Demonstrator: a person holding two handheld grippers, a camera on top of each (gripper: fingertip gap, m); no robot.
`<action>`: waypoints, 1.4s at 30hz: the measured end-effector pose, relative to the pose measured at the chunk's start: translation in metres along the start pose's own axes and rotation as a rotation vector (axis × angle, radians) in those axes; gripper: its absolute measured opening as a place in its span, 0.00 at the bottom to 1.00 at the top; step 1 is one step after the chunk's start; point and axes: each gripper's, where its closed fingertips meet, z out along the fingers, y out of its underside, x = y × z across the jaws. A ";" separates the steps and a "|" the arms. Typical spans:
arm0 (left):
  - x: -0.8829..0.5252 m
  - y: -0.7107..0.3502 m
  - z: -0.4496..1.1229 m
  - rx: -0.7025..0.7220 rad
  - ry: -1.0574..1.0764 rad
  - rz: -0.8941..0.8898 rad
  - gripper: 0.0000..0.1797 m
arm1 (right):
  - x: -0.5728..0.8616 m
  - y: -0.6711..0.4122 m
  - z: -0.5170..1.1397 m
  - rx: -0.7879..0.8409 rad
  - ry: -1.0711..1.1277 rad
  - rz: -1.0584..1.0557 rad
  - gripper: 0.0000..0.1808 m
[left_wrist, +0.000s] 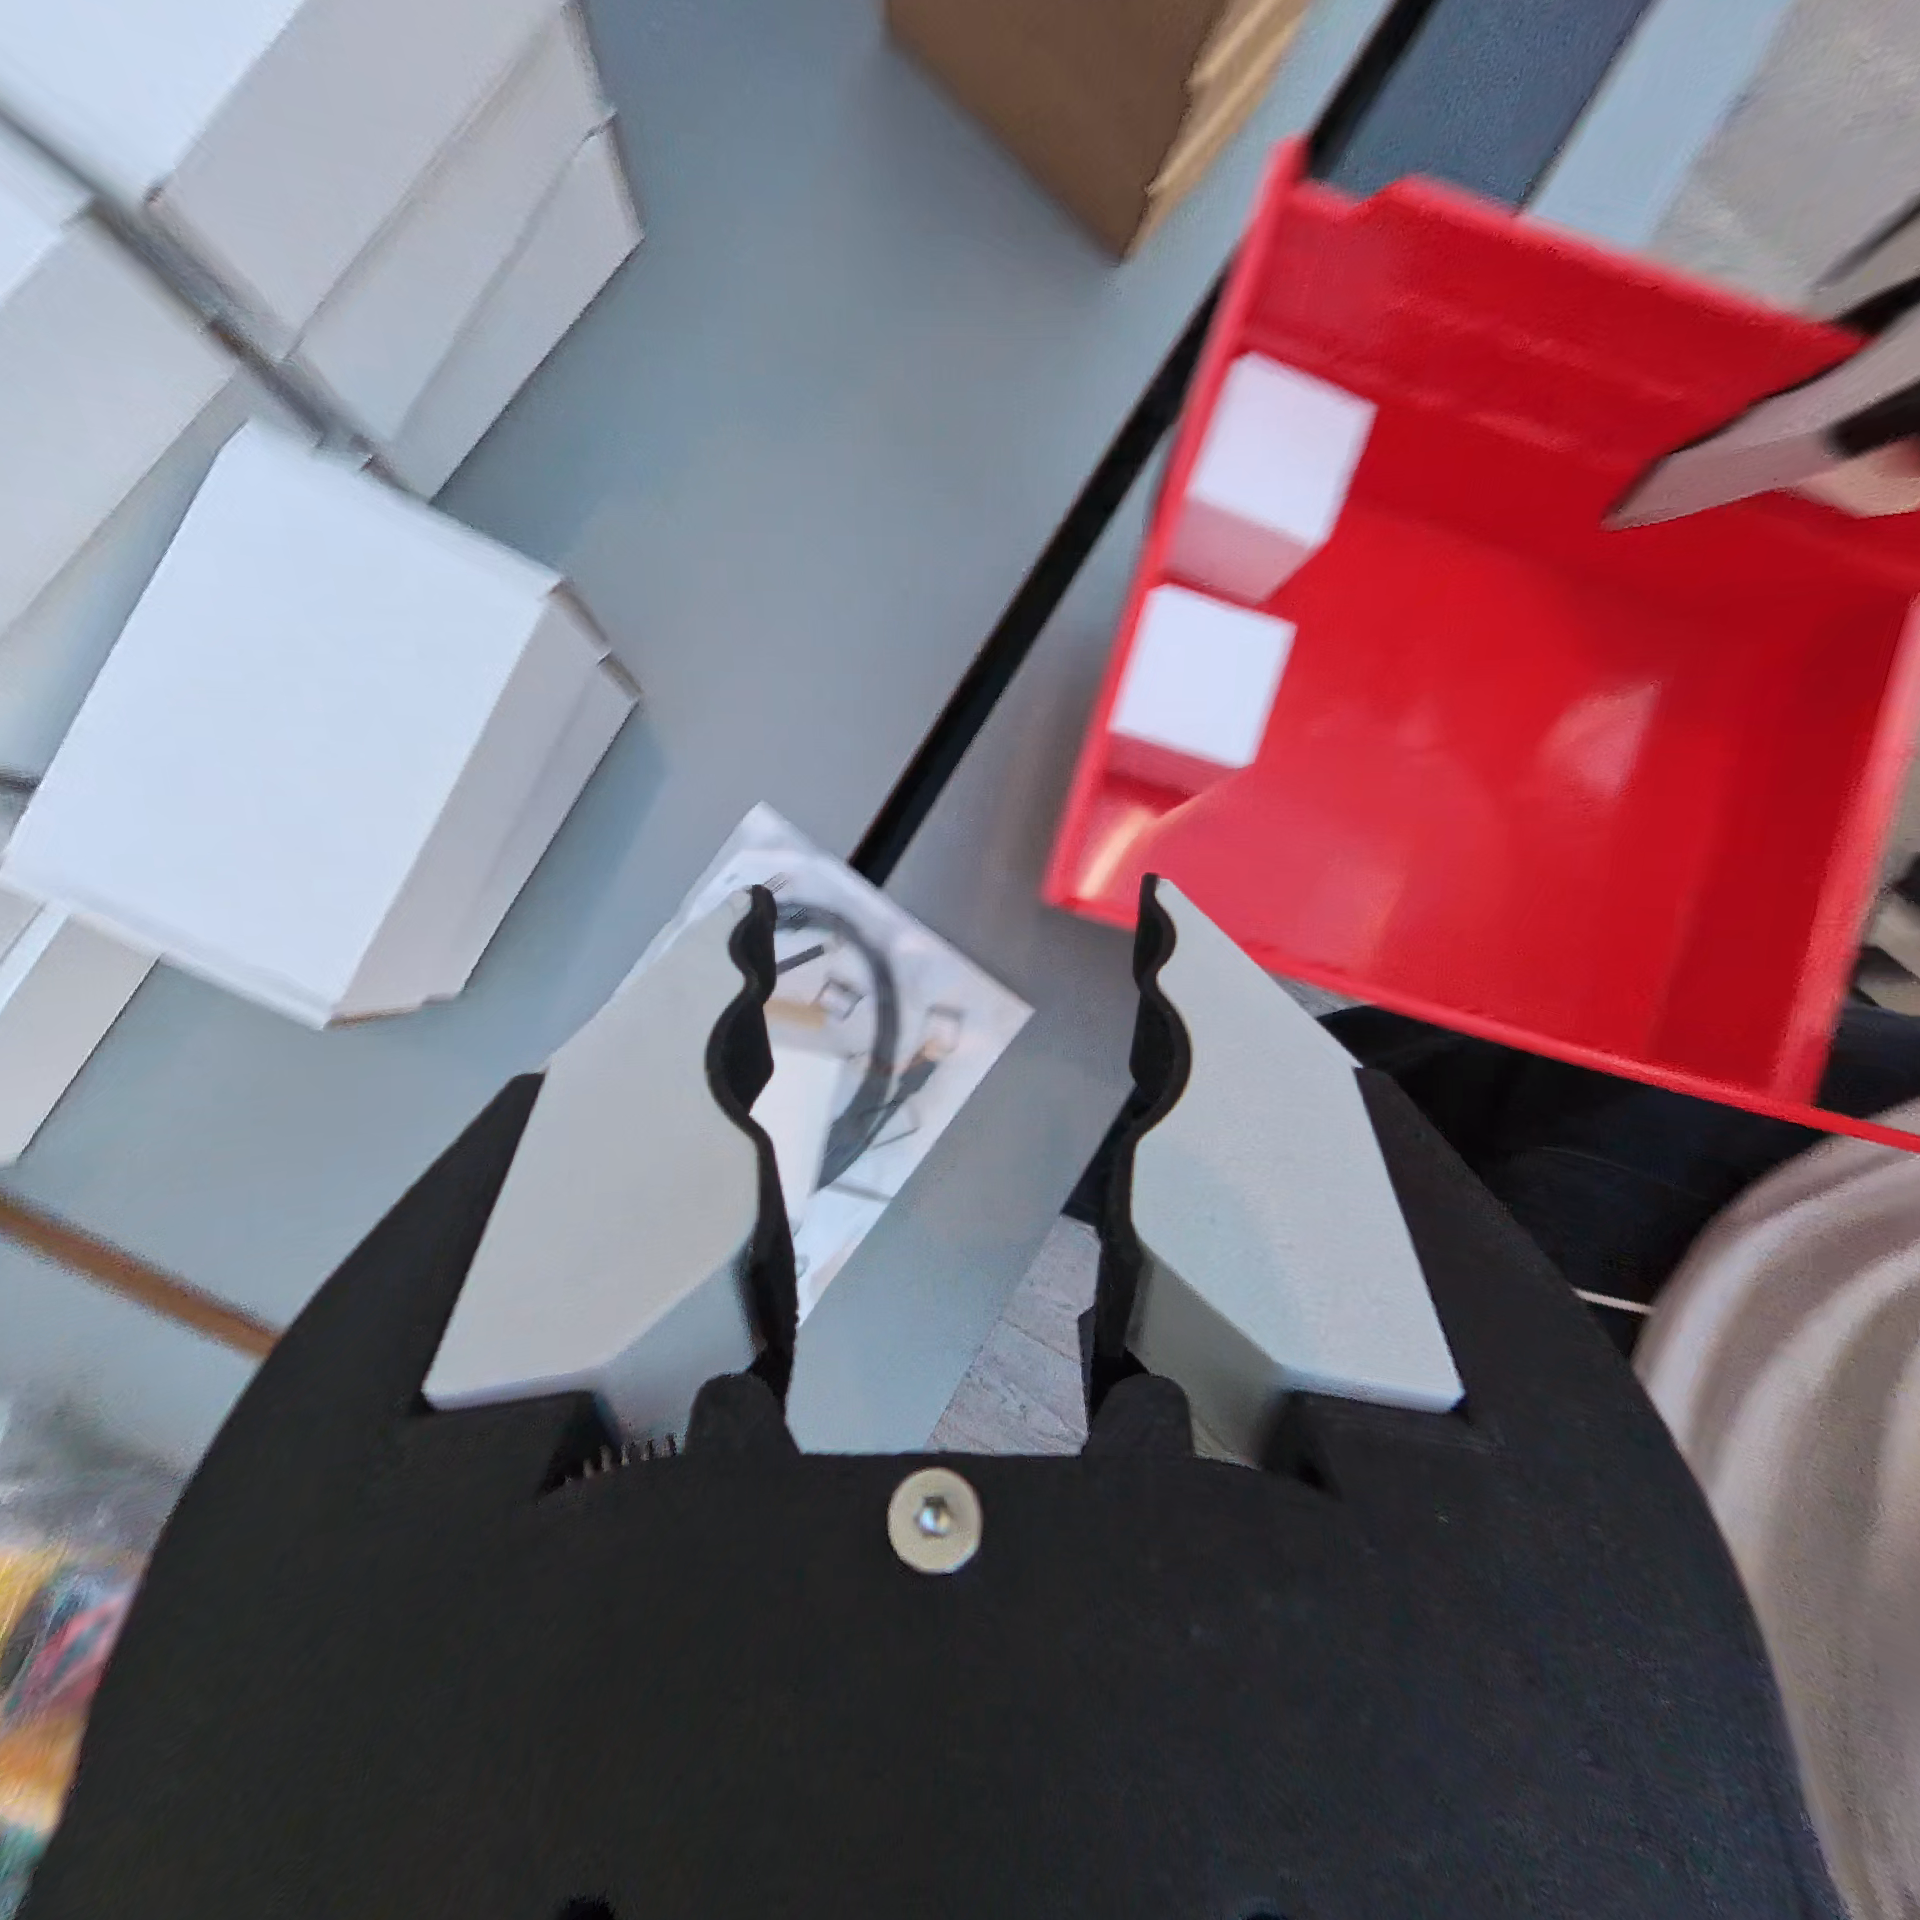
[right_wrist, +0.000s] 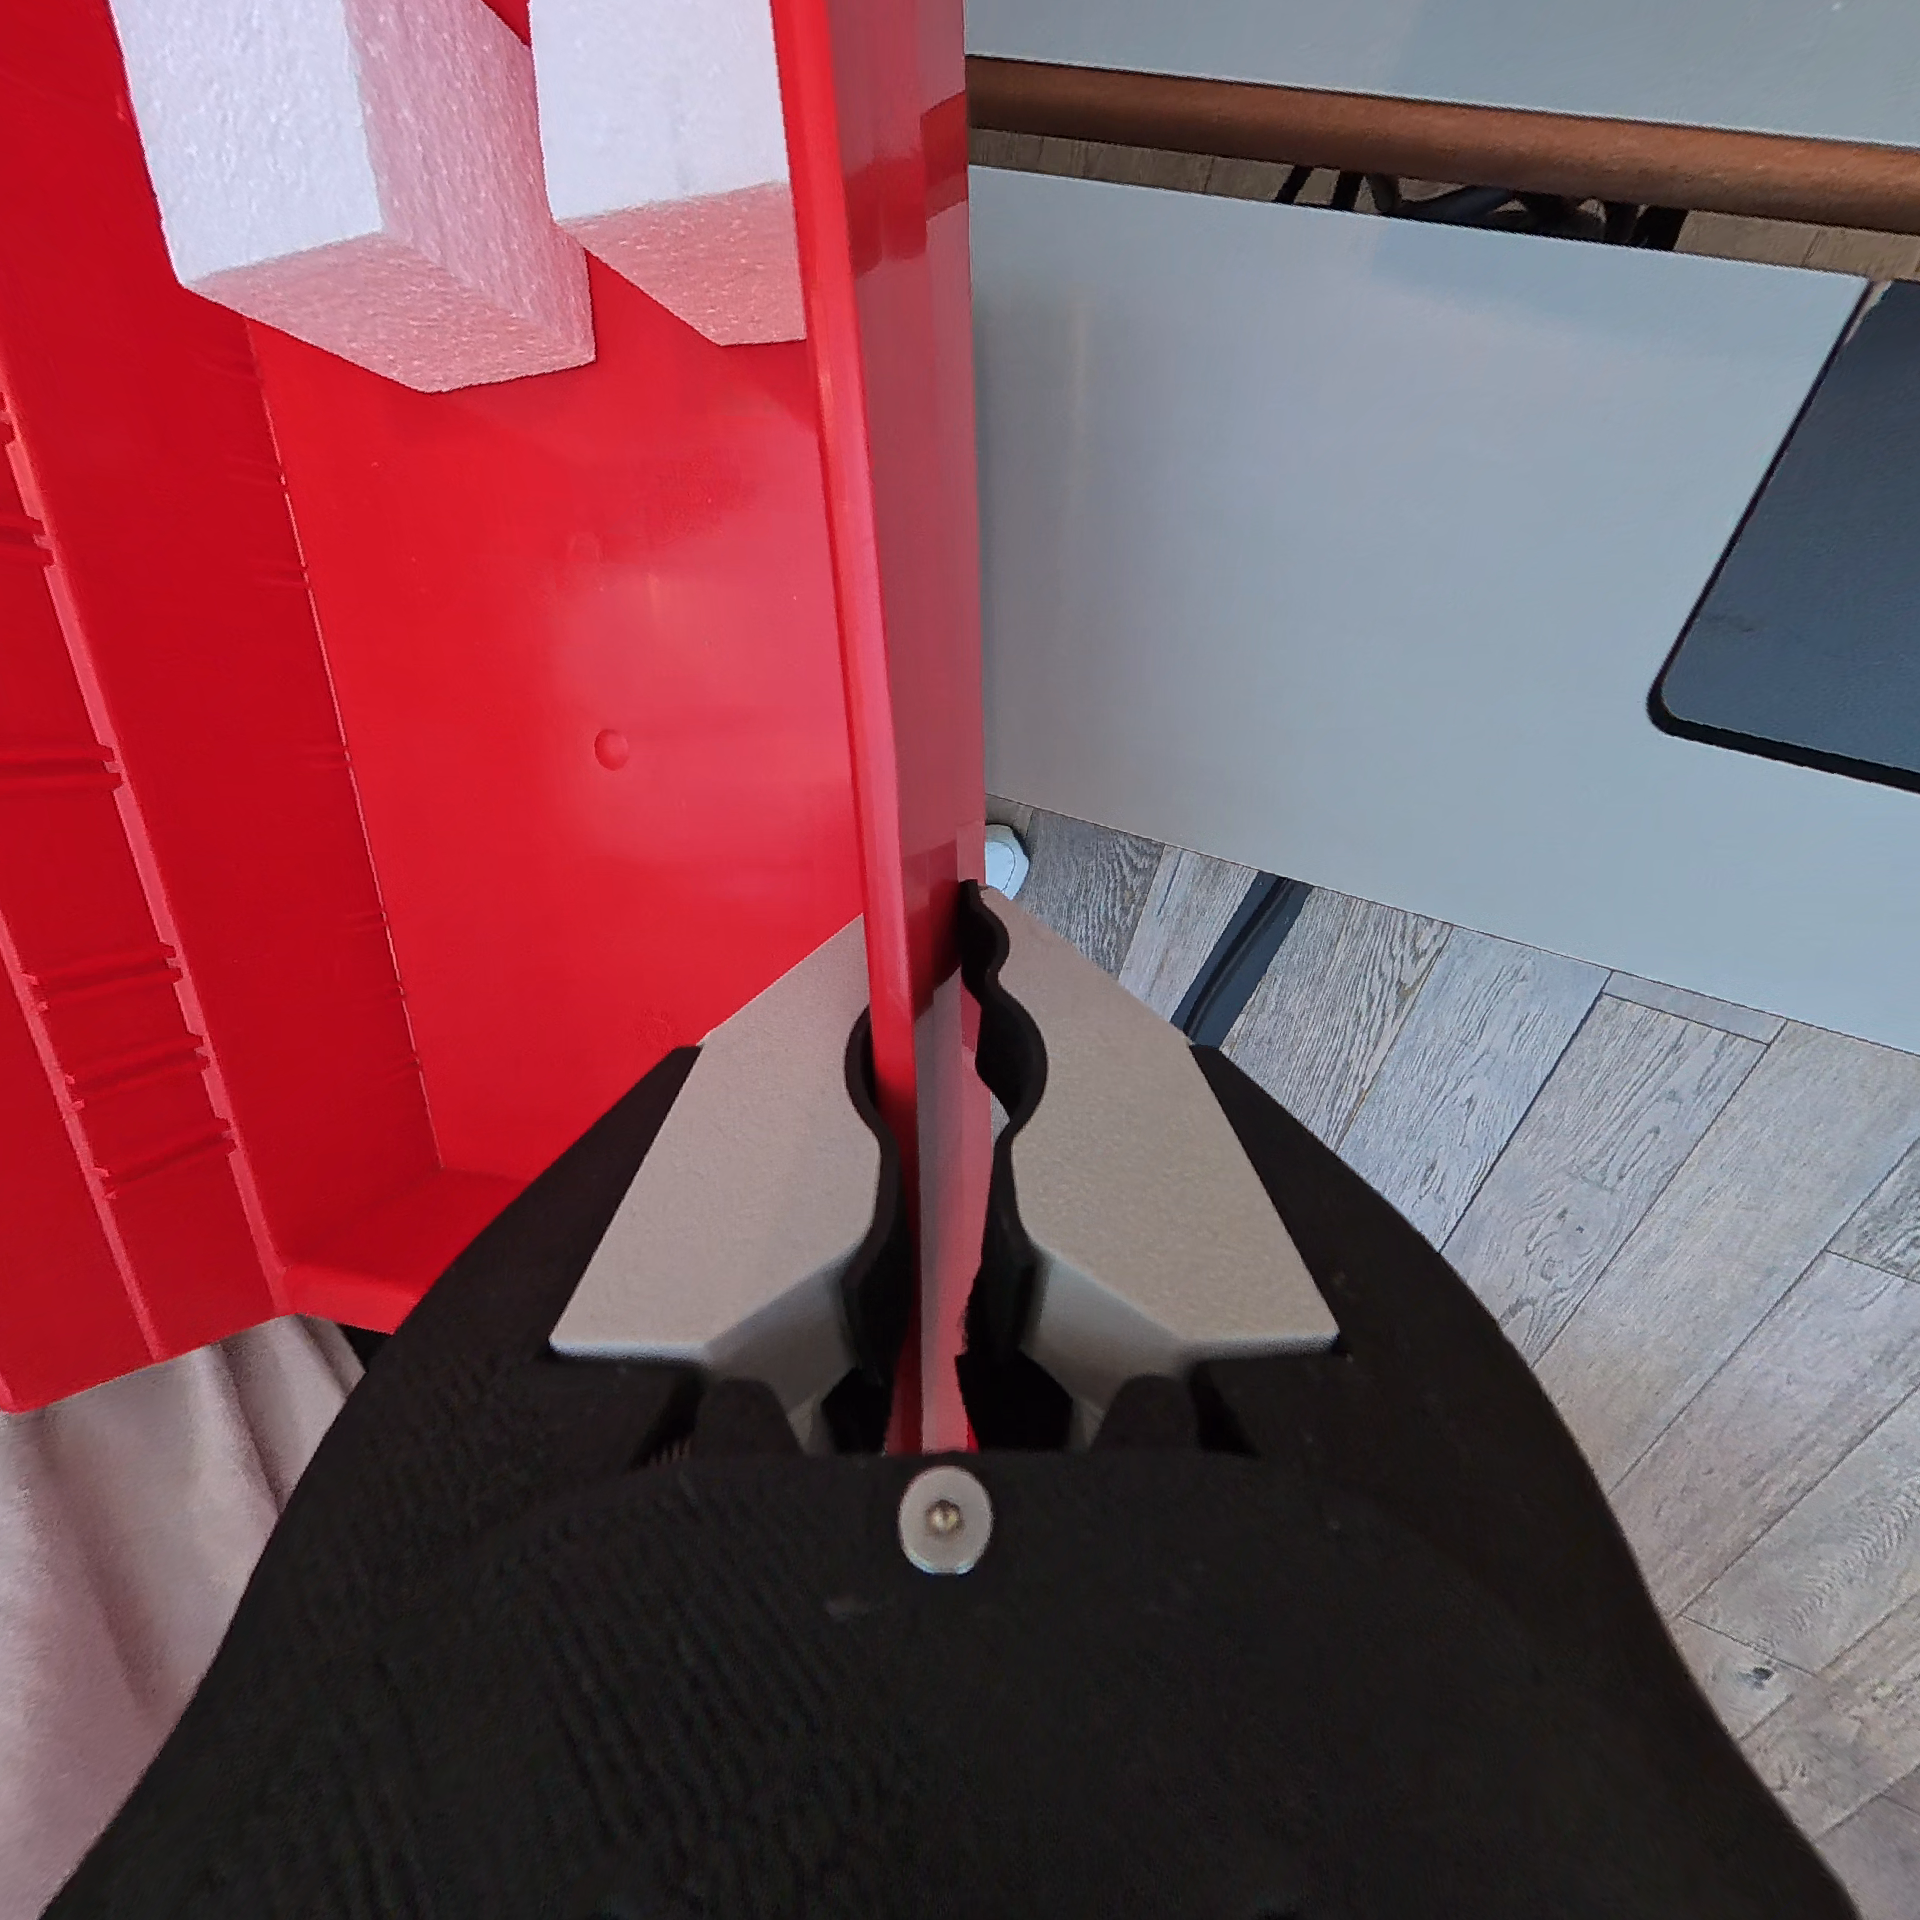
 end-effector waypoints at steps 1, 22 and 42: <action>0.029 -0.013 0.001 0.018 0.052 0.057 0.36 | -0.003 -0.001 0.000 0.000 -0.005 -0.005 0.01; 0.117 0.014 0.101 -0.309 0.124 0.198 0.48 | -0.013 -0.023 0.001 0.007 -0.019 -0.027 0.01; -0.021 0.013 -0.032 -0.156 -0.223 -0.030 0.33 | 0.006 -0.015 0.004 -0.016 -0.023 -0.045 0.01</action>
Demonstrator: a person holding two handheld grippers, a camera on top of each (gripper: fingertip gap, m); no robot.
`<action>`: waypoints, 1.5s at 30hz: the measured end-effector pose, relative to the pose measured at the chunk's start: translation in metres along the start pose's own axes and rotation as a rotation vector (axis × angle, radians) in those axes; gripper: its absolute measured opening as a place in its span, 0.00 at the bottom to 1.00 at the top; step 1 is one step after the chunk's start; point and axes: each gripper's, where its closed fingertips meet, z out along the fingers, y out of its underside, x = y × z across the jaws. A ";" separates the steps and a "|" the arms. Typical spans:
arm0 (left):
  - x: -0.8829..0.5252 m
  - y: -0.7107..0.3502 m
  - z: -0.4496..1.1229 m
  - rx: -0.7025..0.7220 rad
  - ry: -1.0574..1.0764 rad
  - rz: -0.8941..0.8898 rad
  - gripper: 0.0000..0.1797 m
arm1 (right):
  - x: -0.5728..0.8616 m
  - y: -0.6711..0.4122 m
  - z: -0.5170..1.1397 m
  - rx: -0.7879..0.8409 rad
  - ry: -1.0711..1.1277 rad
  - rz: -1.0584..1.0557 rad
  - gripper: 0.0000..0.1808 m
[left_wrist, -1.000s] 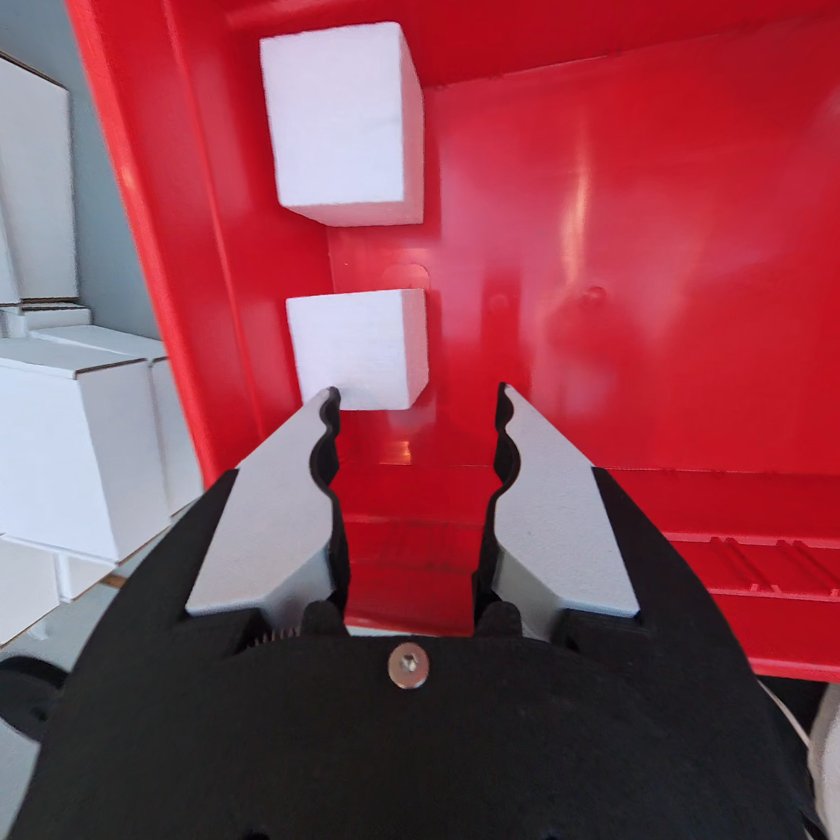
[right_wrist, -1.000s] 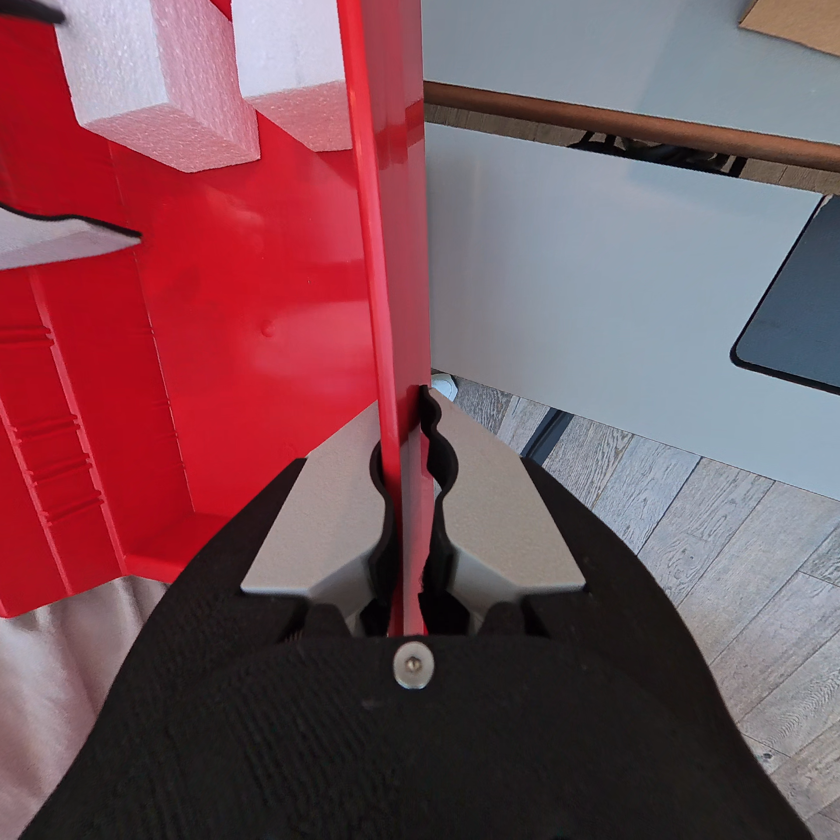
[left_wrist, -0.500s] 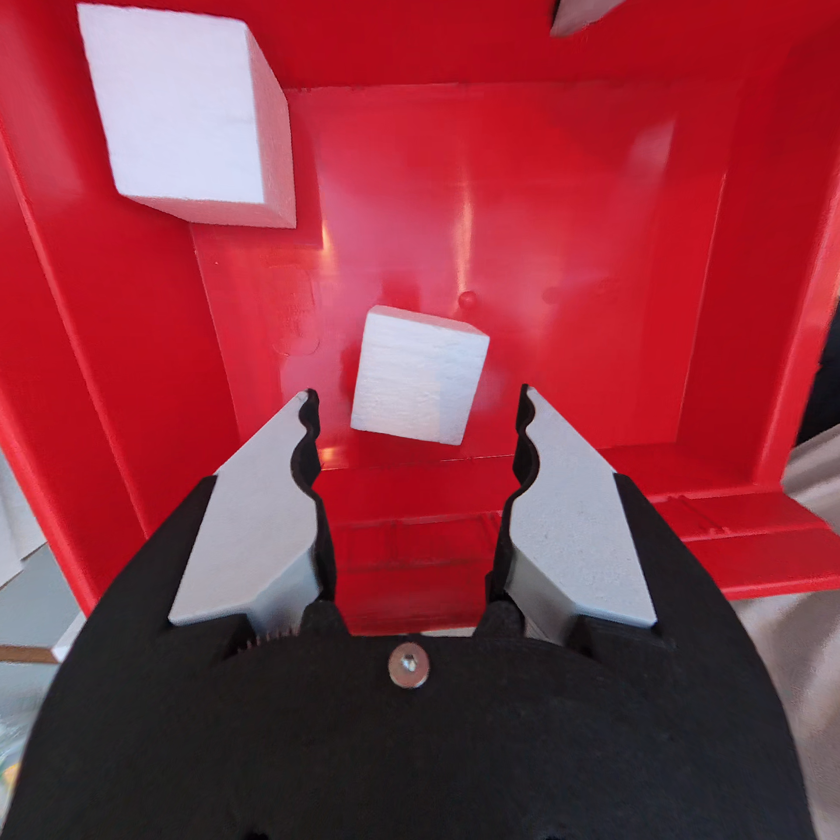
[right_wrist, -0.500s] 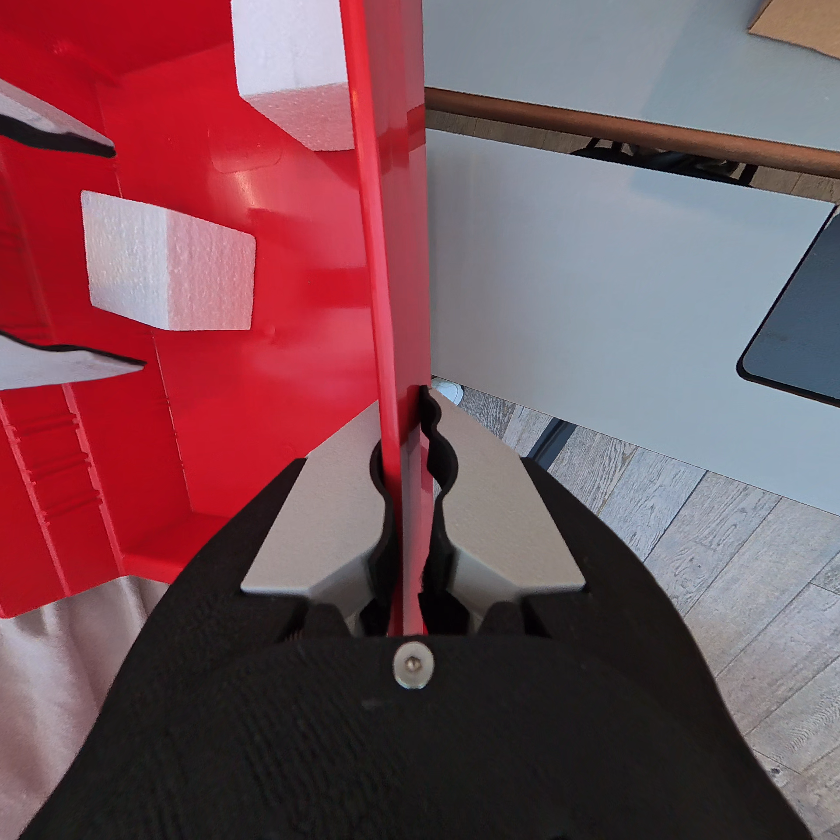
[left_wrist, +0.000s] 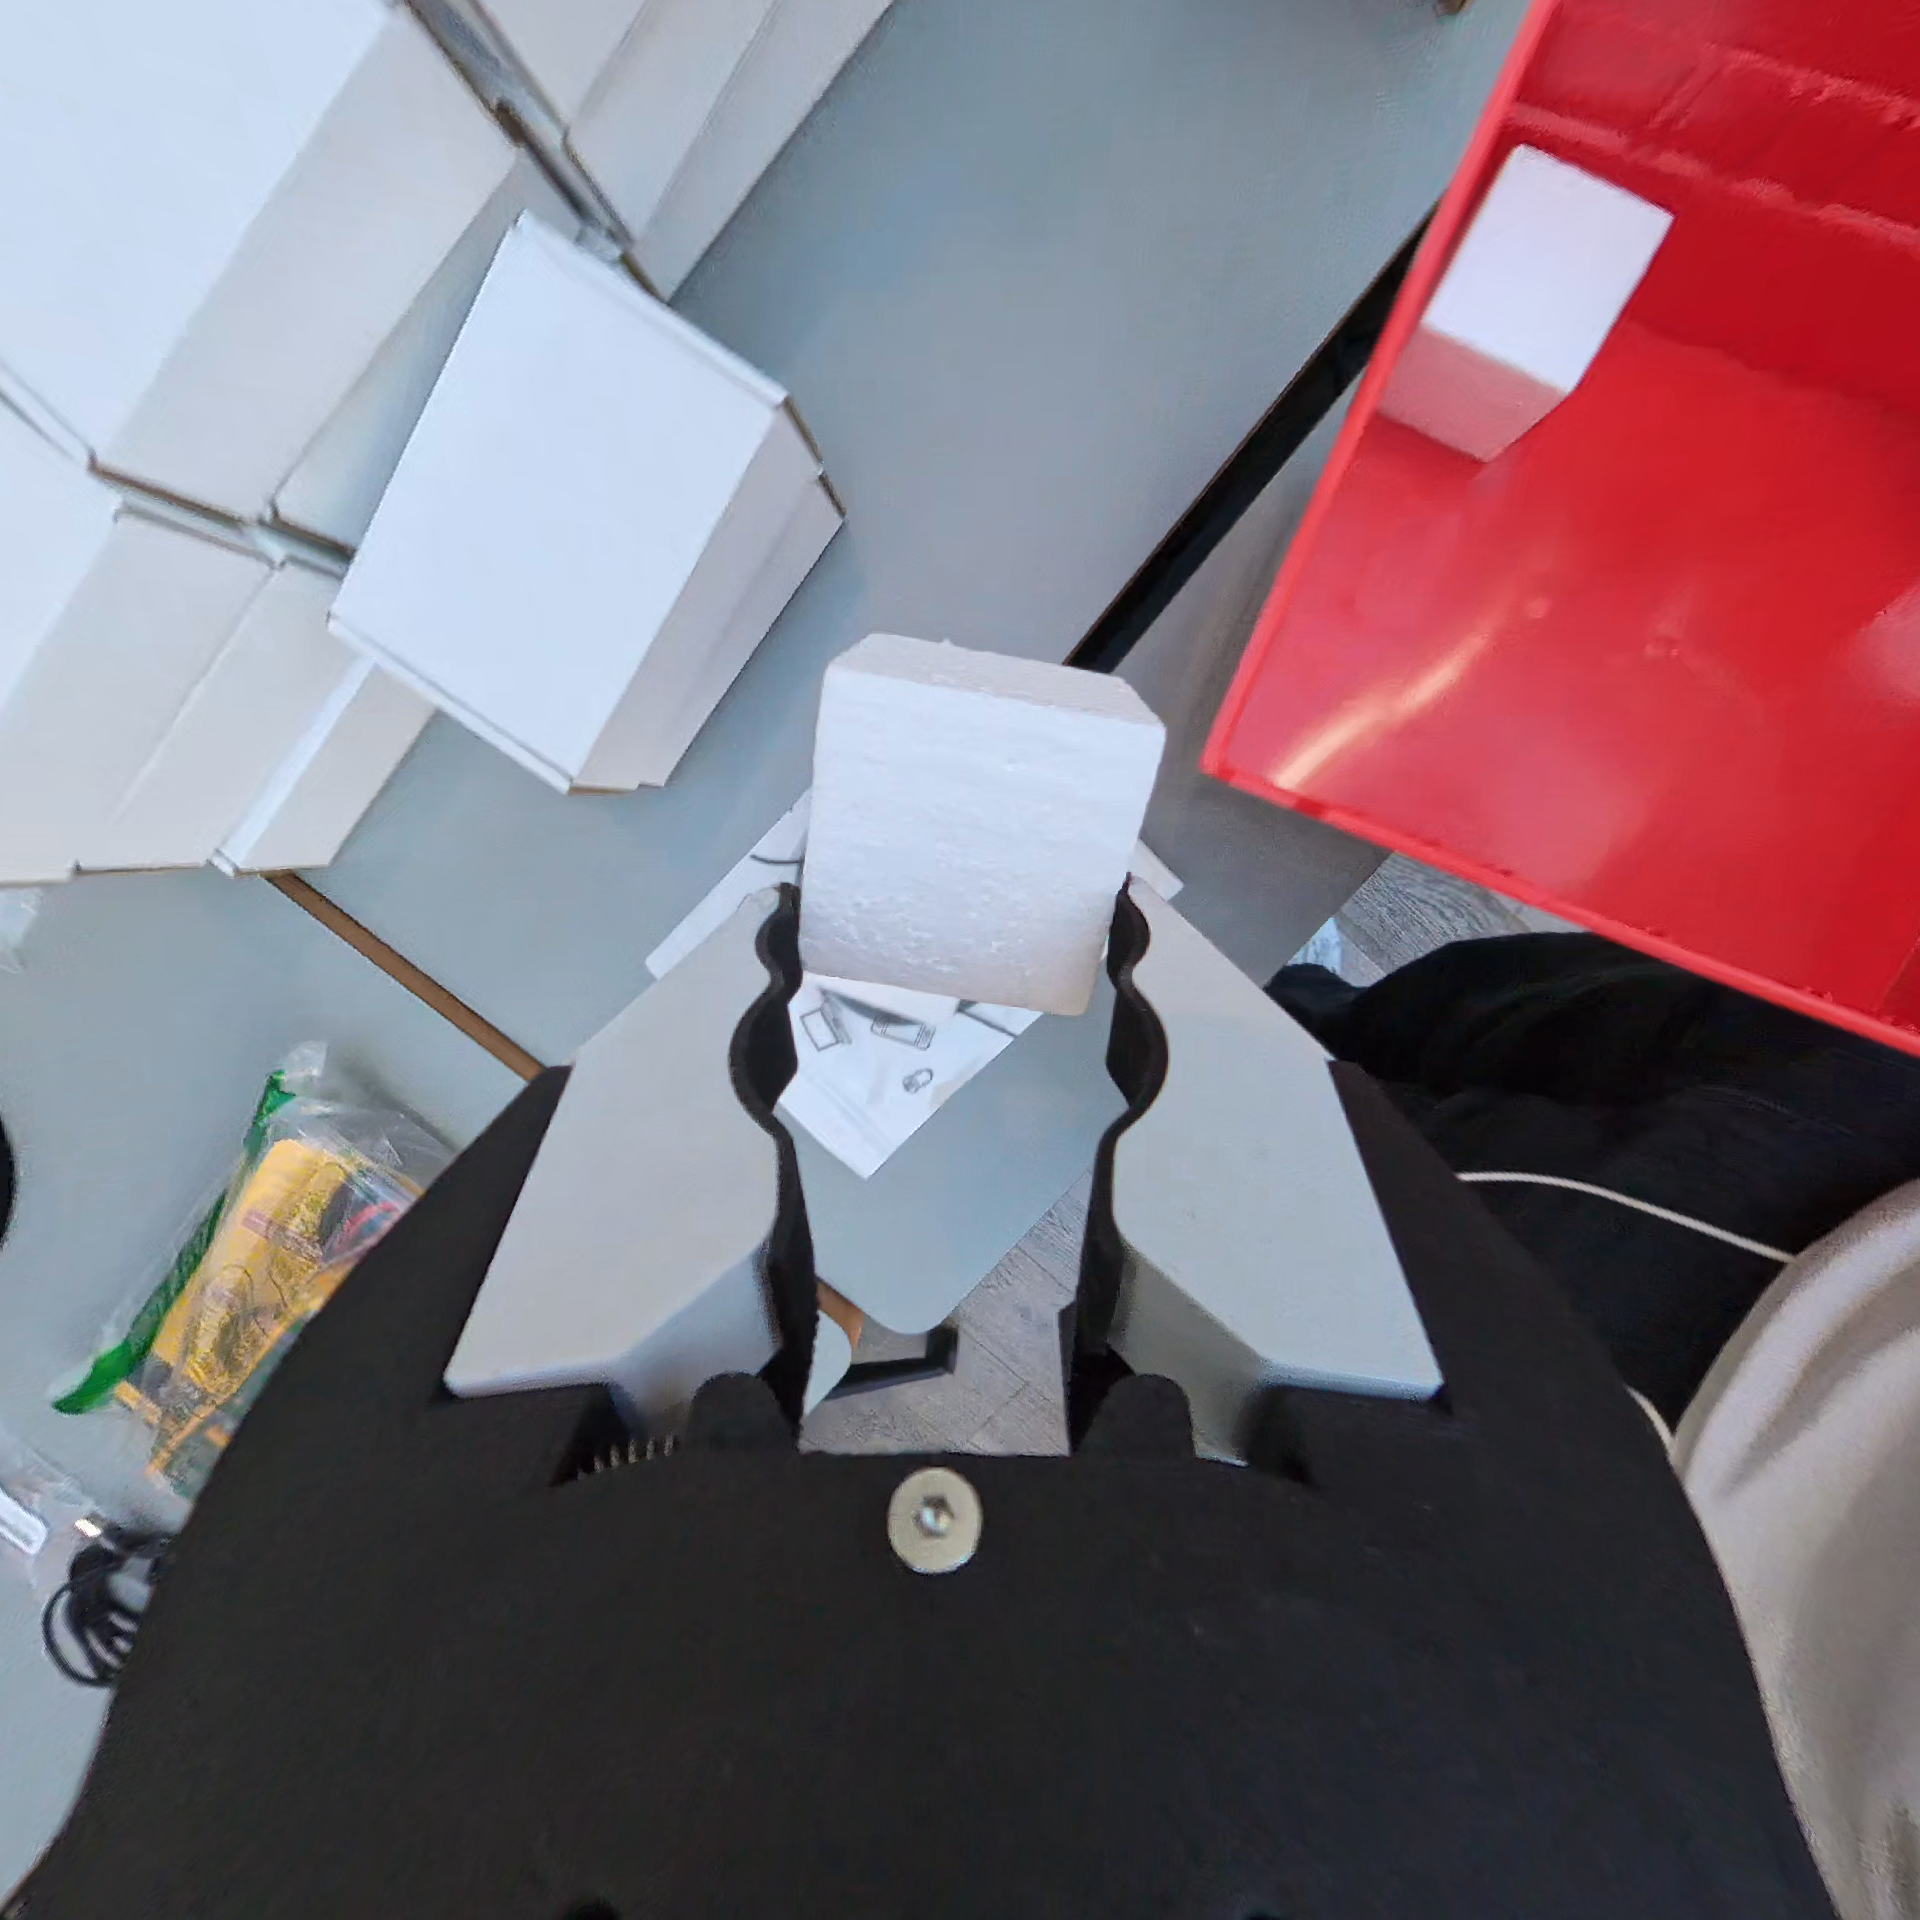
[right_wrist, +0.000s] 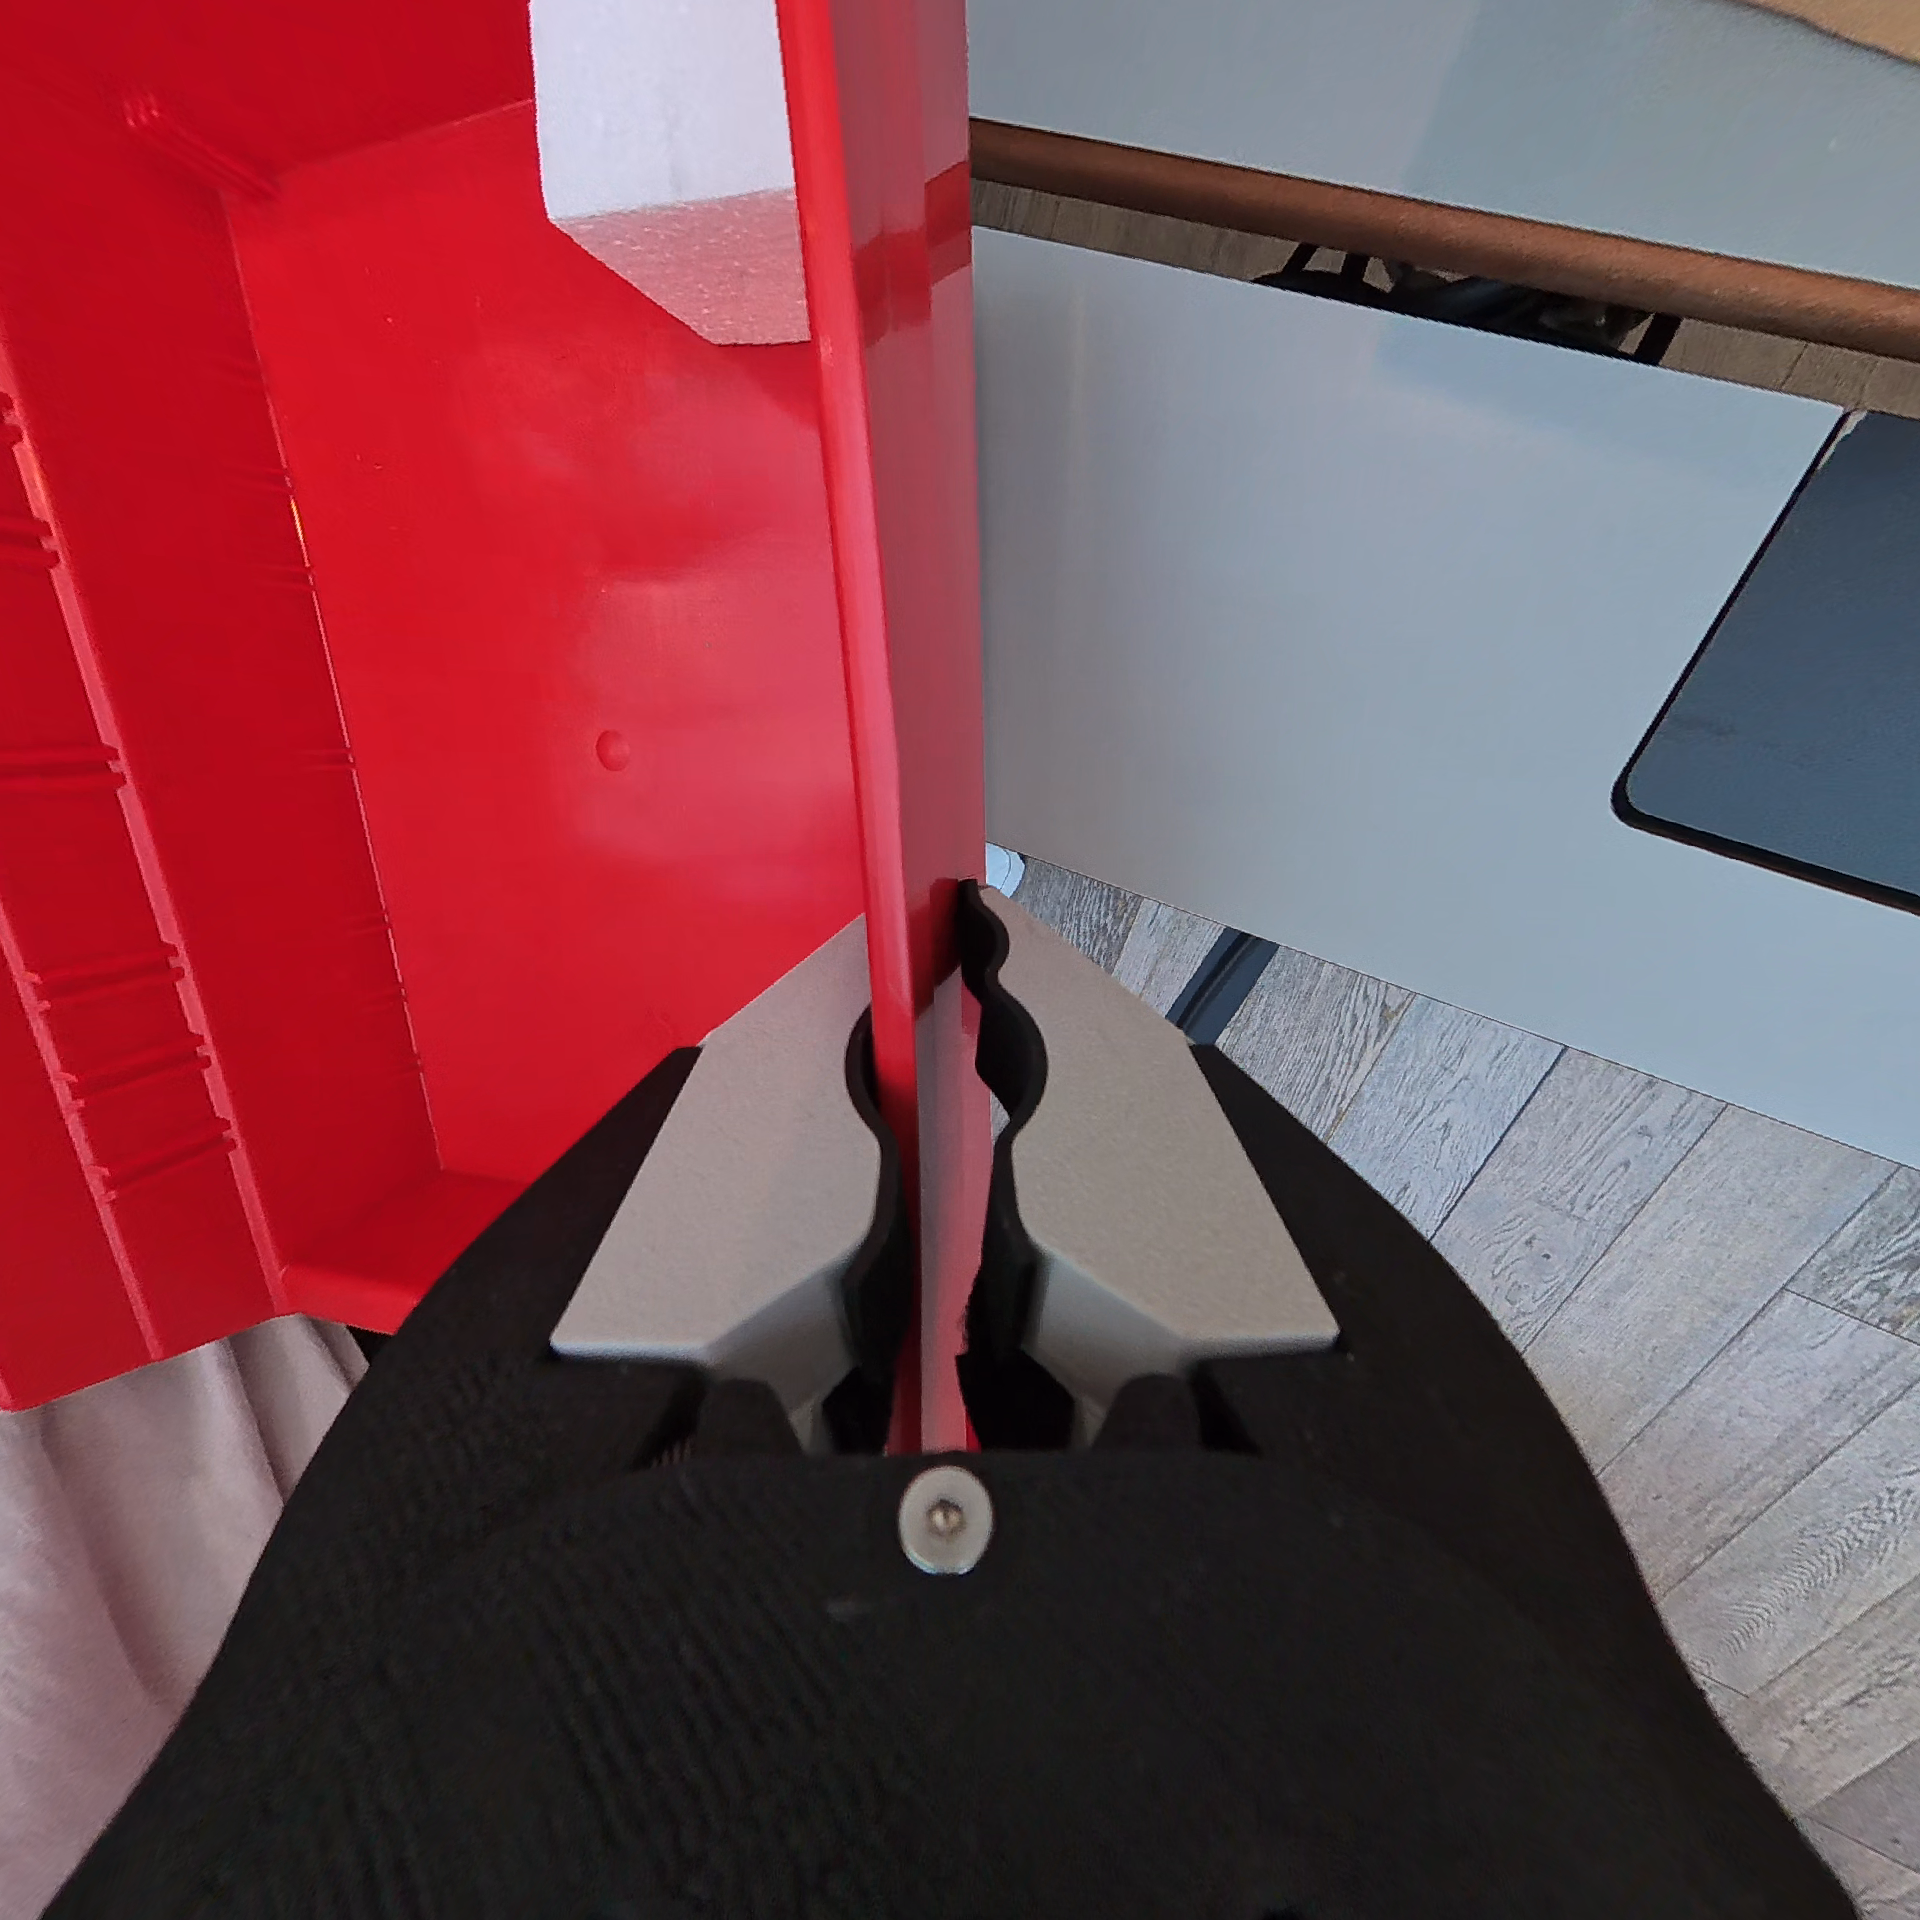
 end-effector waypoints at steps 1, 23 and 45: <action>-0.016 0.012 0.002 -0.015 0.014 -0.035 0.33 | 0.001 0.000 0.000 -0.001 -0.002 0.000 0.01; 0.012 -0.007 -0.008 0.100 0.097 0.056 0.39 | -0.004 0.003 -0.004 0.002 -0.002 -0.008 0.01; 0.175 -0.079 0.114 0.125 0.221 0.345 0.36 | -0.030 -0.019 -0.009 0.026 -0.010 -0.018 0.01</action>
